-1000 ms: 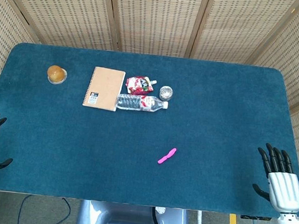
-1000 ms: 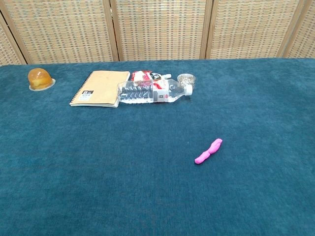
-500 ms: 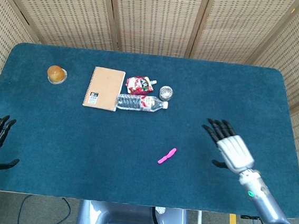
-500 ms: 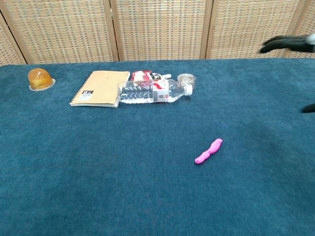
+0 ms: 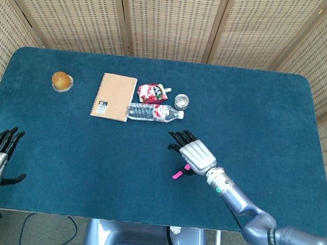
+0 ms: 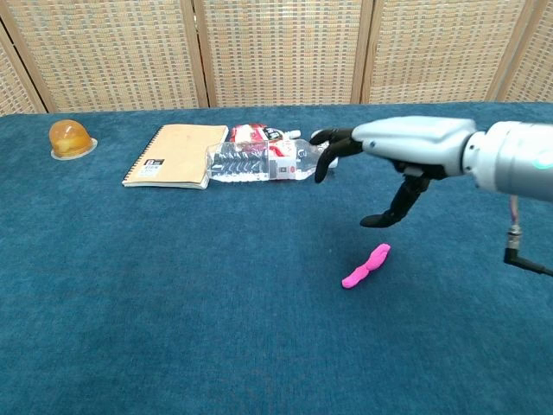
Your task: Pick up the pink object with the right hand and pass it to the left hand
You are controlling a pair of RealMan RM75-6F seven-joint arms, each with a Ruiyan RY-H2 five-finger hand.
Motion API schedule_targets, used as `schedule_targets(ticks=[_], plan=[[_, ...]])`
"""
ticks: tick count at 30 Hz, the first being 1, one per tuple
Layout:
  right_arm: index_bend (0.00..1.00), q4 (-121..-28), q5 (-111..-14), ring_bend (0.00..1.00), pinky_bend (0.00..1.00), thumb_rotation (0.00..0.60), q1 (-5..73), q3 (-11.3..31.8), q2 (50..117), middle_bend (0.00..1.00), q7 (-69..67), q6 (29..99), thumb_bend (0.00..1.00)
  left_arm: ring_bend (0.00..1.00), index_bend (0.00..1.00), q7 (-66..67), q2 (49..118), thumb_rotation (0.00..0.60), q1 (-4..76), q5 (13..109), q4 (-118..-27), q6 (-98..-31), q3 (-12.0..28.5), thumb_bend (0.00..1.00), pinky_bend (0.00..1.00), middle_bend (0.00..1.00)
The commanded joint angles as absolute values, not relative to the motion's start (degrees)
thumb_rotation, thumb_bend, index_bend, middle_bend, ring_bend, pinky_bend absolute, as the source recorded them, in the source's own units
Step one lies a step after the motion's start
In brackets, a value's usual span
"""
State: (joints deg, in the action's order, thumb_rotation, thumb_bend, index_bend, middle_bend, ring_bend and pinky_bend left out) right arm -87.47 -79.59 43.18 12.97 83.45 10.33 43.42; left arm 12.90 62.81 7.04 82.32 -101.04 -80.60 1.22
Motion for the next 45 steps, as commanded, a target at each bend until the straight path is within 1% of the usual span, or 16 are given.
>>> schedule_targets(ticks=[1, 9, 19, 29, 45], plan=[[0.3, -84.5, -76.5, 0.0, 0.0, 0.6, 45.1, 11.9, 86.5, 0.0, 14.4, 41.2, 0.46, 0.0, 0.0, 12.7, 62.8, 0.6, 7.0, 82.4, -101.0, -80.6, 1.2, 0.0, 0.0, 0.0], [0.32, -82.9, -74.2, 0.0, 0.0, 0.6, 45.7, 9.4, 87.6, 0.0, 19.6, 41.4, 0.46, 0.0, 0.0, 12.5, 62.7, 0.6, 7.2, 82.4, -101.1, -80.2, 1.0, 0.0, 0.0, 0.0], [0.36, -79.5, -75.1, 0.0, 0.0, 0.6, 45.1, 6.8, 88.8, 0.0, 19.7, 42.8, 0.46, 0.0, 0.0, 12.3, 62.6, 0.6, 7.3, 82.4, -101.3, -80.0, 1.0, 0.0, 0.0, 0.0], [0.41, -76.8, -79.4, 0.0, 0.0, 0.6, 44.2, 4.2, 90.1, 0.02, 15.3, 45.4, 0.46, 0.0, 0.0, 12.7, 62.8, 0.6, 7.4, 82.3, -101.3, -79.7, 0.9, 0.0, 0.0, 0.0], [0.44, -72.0, -81.7, 0.0, 0.0, 0.6, 44.0, 2.9, 93.1, 0.02, 11.1, 46.8, 0.46, 0.0, 0.0, 13.0, 63.0, 0.6, 7.4, 82.0, -101.2, -79.7, 0.9, 0.0, 0.0, 0.0]])
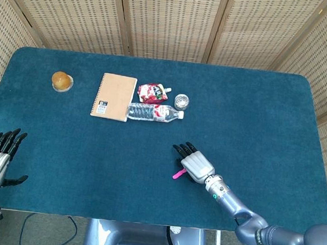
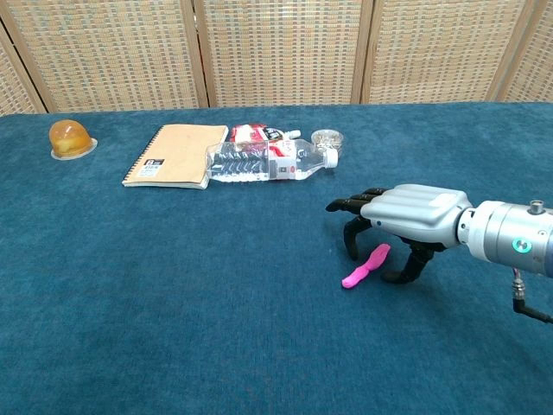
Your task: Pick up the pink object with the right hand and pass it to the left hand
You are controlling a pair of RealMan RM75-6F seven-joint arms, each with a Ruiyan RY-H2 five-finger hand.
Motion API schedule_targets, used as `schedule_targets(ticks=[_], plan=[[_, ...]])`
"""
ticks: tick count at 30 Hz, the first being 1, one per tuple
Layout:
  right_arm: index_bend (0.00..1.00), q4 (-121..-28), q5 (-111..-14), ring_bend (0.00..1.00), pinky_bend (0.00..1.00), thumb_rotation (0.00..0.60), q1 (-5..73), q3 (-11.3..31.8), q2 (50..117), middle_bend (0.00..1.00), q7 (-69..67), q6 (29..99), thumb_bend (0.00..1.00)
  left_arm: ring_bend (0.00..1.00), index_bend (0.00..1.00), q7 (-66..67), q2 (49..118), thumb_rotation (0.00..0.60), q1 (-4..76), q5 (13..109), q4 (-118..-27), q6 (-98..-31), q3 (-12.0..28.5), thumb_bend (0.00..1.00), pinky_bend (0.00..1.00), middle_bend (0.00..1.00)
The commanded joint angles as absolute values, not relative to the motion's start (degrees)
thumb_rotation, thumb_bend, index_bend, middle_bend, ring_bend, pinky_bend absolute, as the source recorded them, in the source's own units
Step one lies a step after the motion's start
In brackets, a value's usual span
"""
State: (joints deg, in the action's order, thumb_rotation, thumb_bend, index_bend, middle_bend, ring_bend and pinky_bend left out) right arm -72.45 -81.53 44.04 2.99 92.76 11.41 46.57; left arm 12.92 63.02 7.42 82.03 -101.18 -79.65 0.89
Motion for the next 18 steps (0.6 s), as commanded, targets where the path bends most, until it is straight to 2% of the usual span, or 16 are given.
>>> schedule_targets(ticks=[1, 18], plan=[[0.44, -71.9, -81.8, 0.0, 0.0, 0.6, 44.0, 2.9, 93.2, 0.02, 11.0, 46.8, 0.46, 0.0, 0.0, 13.0, 63.1, 0.6, 7.4, 82.0, -101.2, -79.7, 0.9, 0.0, 0.0, 0.0], [0.51, -70.7, -81.2, 0.0, 0.0, 0.6, 43.9, 2.9, 93.7, 0.04, 11.2, 47.1, 0.47, 0.0, 0.0, 13.2, 63.2, 0.6, 7.5, 81.9, -101.2, -79.4, 0.8, 0.0, 0.0, 0.0]])
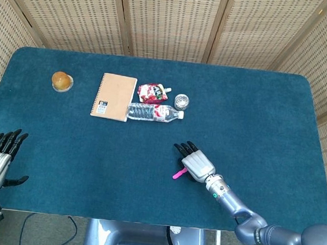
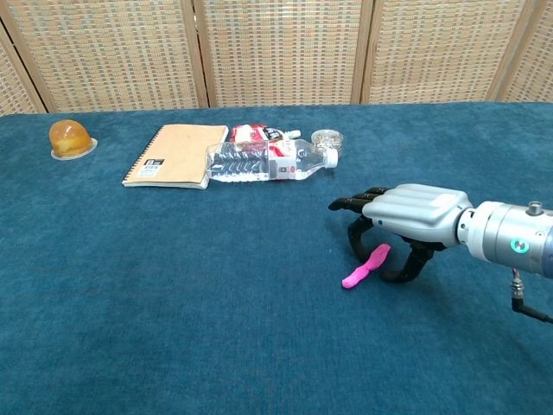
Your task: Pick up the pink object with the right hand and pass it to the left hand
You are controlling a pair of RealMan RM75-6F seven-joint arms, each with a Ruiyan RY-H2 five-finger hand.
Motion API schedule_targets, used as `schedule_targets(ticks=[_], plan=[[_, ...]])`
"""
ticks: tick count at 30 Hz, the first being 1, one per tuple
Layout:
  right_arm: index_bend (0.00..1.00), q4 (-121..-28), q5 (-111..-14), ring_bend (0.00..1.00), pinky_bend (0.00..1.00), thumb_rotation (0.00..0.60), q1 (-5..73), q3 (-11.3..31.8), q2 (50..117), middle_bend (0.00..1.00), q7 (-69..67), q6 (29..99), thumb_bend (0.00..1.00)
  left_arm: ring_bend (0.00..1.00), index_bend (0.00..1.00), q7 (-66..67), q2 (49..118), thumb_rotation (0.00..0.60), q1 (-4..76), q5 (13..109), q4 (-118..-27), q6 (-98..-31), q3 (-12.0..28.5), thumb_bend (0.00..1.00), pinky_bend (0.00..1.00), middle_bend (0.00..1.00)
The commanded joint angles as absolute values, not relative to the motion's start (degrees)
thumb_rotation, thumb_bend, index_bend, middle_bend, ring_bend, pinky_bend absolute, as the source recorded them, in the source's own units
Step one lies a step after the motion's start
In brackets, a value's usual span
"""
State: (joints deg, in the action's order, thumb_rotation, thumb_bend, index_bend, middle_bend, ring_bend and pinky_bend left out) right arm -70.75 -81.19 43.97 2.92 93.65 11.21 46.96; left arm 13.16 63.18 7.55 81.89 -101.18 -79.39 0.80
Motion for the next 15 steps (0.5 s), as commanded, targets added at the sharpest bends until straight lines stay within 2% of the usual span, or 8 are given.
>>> schedule_targets(ticks=[1, 15], plan=[[0.52, -70.7, -81.3, 0.0, 0.0, 0.6, 43.9, 2.9, 93.8, 0.05, 11.1, 47.3, 0.47, 0.0, 0.0, 13.1, 63.2, 0.6, 7.5, 81.9, -101.2, -79.4, 0.8, 0.0, 0.0, 0.0], [0.53, -70.0, -81.3, 0.0, 0.0, 0.6, 44.0, 2.9, 94.4, 0.05, 11.2, 47.4, 0.51, 0.0, 0.0, 13.1, 63.1, 0.6, 7.6, 81.8, -101.2, -79.2, 0.7, 0.0, 0.0, 0.0]])
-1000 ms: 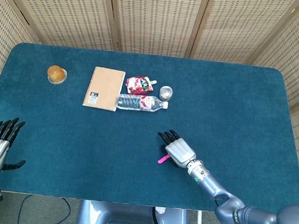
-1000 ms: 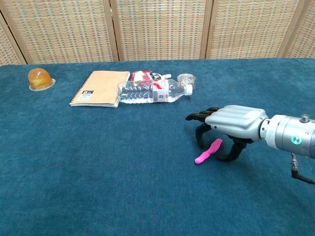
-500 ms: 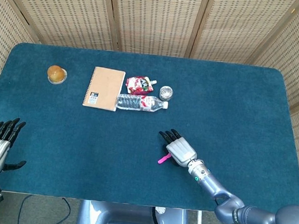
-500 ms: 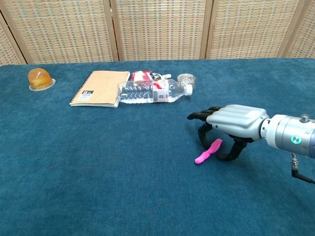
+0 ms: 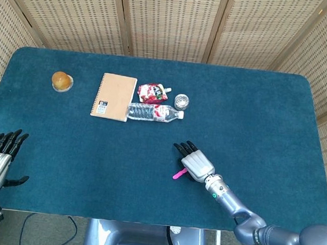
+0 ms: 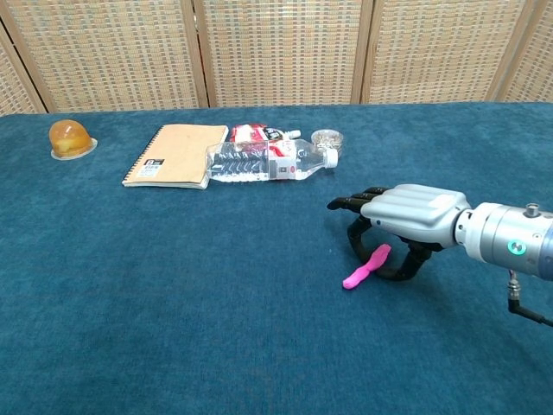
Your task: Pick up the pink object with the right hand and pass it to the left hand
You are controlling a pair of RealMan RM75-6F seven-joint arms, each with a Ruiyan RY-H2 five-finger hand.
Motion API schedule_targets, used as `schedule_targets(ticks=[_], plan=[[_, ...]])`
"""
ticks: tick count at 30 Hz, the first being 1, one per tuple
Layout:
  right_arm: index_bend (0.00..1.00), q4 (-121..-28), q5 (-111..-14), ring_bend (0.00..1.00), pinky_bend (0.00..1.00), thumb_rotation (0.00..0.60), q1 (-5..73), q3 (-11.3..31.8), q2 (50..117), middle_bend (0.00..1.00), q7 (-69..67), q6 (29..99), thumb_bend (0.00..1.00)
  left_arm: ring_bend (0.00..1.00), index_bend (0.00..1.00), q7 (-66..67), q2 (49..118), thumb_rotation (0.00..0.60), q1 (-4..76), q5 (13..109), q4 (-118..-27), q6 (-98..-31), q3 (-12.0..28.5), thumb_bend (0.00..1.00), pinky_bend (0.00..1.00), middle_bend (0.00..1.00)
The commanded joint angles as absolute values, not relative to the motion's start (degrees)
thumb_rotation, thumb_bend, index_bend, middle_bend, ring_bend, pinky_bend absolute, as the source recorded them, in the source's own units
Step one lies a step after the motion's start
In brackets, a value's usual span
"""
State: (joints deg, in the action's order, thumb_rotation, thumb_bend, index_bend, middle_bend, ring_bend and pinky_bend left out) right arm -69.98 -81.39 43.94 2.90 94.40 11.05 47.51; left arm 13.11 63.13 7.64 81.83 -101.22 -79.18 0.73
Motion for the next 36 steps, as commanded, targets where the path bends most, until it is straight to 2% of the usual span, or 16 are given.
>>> schedule_targets(ticks=[1, 6, 11, 21, 29, 36], plan=[[0.53, -70.0, -81.2, 0.0, 0.0, 0.6, 44.0, 2.9, 94.4, 0.05, 11.3, 47.4, 0.51, 0.0, 0.0, 13.1, 63.1, 0.6, 7.7, 81.9, -101.2, -79.2, 0.7, 0.0, 0.0, 0.0], [0.58, -70.1, -80.9, 0.0, 0.0, 0.6, 44.1, 3.1, 94.3, 0.06, 11.6, 47.2, 0.53, 0.0, 0.0, 13.1, 63.1, 0.6, 7.7, 82.0, -101.3, -79.1, 0.6, 0.0, 0.0, 0.0], [0.62, -70.3, -80.4, 0.0, 0.0, 0.6, 43.9, 3.3, 94.4, 0.07, 11.5, 47.3, 0.6, 0.0, 0.0, 13.1, 63.2, 0.6, 7.7, 82.0, -101.2, -79.0, 0.6, 0.0, 0.0, 0.0], [0.65, -73.4, -78.1, 0.0, 0.0, 0.6, 43.9, 5.4, 93.1, 0.09, 9.6, 47.4, 0.61, 0.0, 0.0, 12.3, 63.7, 0.6, 8.3, 82.1, -100.5, -78.3, 0.8, 0.0, 0.0, 0.0], [0.66, -78.5, -74.2, 0.0, 0.0, 0.6, 45.0, 9.9, 91.3, 0.1, 7.9, 47.2, 0.61, 0.0, 0.0, 9.7, 63.1, 0.6, 10.9, 85.3, -99.6, -77.6, 2.4, 0.0, 0.0, 0.0], [0.66, -82.7, -62.9, 0.0, 0.0, 0.6, 48.3, 15.8, 90.0, 0.1, 10.1, 43.3, 0.61, 0.0, 0.0, 6.4, 61.1, 0.6, 16.7, 90.0, -98.5, -75.2, 5.7, 0.0, 0.0, 0.0]])
